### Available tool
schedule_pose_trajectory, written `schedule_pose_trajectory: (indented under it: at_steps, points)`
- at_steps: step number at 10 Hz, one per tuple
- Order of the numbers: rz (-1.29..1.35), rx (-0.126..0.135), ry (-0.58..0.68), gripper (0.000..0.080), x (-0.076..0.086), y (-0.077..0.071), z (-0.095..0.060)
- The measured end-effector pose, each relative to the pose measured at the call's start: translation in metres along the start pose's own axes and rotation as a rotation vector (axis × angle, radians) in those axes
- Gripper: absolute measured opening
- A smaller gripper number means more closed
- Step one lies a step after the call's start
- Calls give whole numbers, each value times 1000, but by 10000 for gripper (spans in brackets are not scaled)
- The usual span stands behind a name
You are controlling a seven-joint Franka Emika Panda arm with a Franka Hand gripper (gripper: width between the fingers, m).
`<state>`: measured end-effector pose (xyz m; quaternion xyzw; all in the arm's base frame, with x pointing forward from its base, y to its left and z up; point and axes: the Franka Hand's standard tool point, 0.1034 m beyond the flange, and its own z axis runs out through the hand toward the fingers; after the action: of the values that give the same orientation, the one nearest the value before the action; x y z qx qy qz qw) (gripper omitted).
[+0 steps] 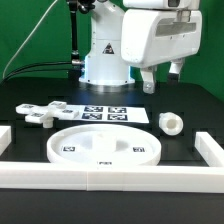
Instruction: Assemble round table
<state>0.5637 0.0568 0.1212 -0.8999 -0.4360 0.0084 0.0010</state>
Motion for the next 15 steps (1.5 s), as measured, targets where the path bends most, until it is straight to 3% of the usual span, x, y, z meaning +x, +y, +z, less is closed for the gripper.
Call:
schedule_pose_trajectory:
  at_steps: [5,7,8,10,11,14,15]
  points:
    - [-7,-1,0,650,-2,1,1]
    - [-119,-21,10,650,-44,25,28]
    - [-144,-26,16,650,-54,36,41]
    - [-195,-11,11,650,-67,46,60]
    - [-189,-6,8,650,-71,51,63]
    - [-201,-4,9,650,-70,50,65]
    - [-203,12,3,650,-76,51,80]
